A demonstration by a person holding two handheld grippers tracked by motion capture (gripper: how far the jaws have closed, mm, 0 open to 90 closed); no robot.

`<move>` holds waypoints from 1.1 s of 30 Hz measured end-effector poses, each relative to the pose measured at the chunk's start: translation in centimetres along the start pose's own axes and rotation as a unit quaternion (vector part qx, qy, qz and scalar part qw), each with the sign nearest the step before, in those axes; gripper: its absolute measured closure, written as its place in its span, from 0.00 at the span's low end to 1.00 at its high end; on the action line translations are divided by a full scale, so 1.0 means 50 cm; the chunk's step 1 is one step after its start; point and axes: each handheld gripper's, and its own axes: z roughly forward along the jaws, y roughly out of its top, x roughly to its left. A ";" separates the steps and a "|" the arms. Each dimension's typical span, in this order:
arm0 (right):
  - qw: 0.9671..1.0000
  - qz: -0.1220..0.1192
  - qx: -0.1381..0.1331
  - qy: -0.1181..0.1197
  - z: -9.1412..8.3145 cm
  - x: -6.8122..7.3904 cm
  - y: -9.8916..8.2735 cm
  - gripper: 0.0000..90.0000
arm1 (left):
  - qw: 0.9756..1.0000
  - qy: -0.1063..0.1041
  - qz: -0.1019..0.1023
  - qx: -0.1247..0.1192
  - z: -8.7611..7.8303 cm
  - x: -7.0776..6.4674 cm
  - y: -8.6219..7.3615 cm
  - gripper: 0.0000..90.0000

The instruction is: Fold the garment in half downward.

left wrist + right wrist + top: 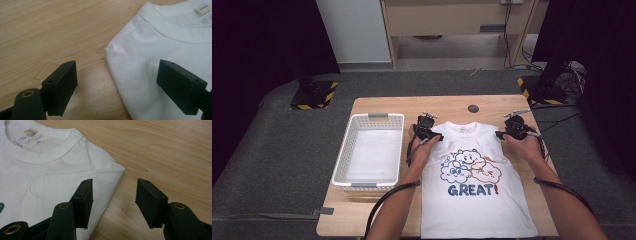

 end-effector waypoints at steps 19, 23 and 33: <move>1.000 0.021 0.020 0.005 0.051 0.004 0.019 0.53 | 0.999 -0.041 0.017 0.007 -0.010 -0.020 0.005 0.64; 0.999 0.021 0.024 0.008 0.056 0.004 0.017 0.55 | 0.999 -0.043 0.018 0.006 -0.011 -0.020 0.004 0.67; 0.999 0.006 0.031 0.041 0.053 0.010 0.021 0.86 | 0.998 -0.058 0.018 0.009 -0.012 -0.023 0.005 0.79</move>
